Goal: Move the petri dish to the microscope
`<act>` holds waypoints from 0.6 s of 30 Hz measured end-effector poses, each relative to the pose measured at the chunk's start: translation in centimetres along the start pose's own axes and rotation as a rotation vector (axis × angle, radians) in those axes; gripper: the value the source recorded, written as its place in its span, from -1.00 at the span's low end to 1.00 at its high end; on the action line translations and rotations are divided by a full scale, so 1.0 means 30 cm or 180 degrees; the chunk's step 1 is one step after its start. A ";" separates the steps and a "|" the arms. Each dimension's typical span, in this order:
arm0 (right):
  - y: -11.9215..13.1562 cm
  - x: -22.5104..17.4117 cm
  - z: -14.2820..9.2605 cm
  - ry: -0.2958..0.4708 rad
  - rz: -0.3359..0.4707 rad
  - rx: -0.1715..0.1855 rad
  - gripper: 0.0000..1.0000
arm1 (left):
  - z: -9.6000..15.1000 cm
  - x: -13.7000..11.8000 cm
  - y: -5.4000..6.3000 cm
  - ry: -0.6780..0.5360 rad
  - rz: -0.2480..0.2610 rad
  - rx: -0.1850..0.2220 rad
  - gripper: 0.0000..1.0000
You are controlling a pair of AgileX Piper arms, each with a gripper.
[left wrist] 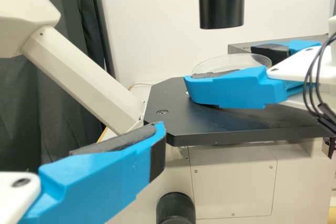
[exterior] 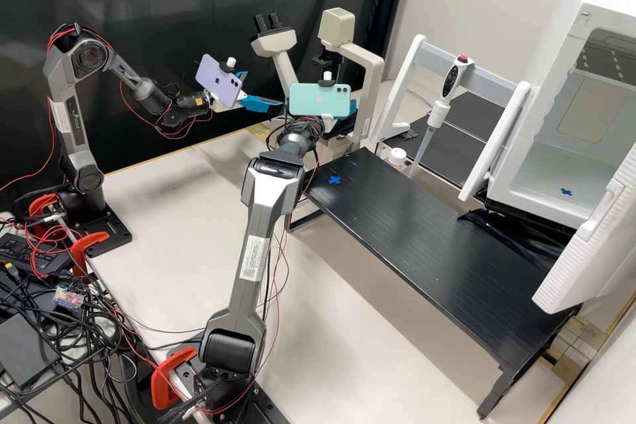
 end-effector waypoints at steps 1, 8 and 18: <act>0.000 0.000 0.000 0.0000 0.0000 0.0000 -1.00 | 0.000 0.000 0.000 0.0000 0.0000 0.0000 1.00; -0.001 0.000 -0.006 0.0070 0.0007 -0.0041 -1.00 | 0.000 0.000 0.000 0.0000 0.0000 0.0000 1.00; -0.016 -0.018 -0.015 0.0229 -0.0142 0.0068 1.00 | 0.000 0.000 0.000 0.0000 0.0000 0.0000 1.00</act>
